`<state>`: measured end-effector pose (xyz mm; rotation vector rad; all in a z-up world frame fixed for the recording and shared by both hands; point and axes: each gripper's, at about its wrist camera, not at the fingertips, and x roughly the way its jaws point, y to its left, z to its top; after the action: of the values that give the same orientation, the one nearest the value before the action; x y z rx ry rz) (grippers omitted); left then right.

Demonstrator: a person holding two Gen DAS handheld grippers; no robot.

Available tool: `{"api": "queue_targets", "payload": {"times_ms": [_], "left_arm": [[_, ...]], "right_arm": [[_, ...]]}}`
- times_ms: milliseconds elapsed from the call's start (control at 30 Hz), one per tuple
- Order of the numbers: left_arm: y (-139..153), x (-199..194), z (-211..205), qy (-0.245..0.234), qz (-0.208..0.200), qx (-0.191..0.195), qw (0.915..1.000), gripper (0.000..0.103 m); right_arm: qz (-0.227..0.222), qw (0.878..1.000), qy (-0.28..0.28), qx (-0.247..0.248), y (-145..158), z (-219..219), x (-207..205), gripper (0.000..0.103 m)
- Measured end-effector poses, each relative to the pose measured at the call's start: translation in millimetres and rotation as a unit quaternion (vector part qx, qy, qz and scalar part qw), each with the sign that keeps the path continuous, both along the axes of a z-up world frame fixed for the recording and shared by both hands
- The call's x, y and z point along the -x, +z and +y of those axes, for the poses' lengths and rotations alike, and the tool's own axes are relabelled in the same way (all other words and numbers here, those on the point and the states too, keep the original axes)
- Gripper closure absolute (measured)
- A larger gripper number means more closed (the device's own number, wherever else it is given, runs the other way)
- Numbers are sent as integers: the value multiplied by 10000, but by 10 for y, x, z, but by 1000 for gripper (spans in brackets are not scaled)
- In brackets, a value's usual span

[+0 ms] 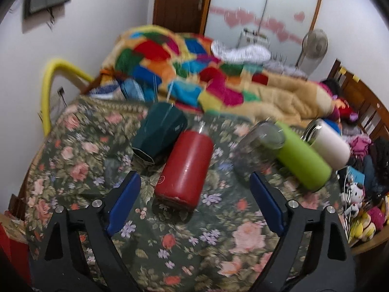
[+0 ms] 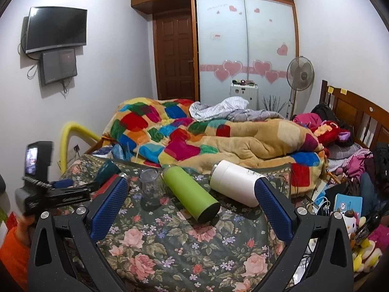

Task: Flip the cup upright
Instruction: 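Move the left tool down toward the red bottle lying on its side, then close the left tool on the red bottle's body and lift it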

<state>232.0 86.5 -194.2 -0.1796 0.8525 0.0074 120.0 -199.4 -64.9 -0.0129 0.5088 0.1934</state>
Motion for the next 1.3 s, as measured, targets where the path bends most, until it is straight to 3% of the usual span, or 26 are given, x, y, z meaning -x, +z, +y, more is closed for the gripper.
{"api": "queue_targets", "payload": {"times_ms": [133,267,500,733,1067,1300], "left_arm": [[-253,-276,68,-210,461,78,9987,18],[-444,-485,-11,-493,879,-90,9949,24],[-541,-660,-100,-787,1111,-244,9904,26],[-713,-838,-187,-1003,1520,-60,9833,41],[-780,-836,-300,-857,1395,-348,9859,42],[-669,-570,-310,-770,1133,-516,9892,42]], "right_arm": [[135,9999,-31,43,-77,35,-96,0],[227,9997,-33,93,-143,60,-170,0],[275,9995,-3,136,-197,105,-261,0],[336,9993,37,129,-245,142,-314,0],[404,9990,71,180,-281,171,-305,0],[437,9988,53,192,-288,154,-280,0]]}}
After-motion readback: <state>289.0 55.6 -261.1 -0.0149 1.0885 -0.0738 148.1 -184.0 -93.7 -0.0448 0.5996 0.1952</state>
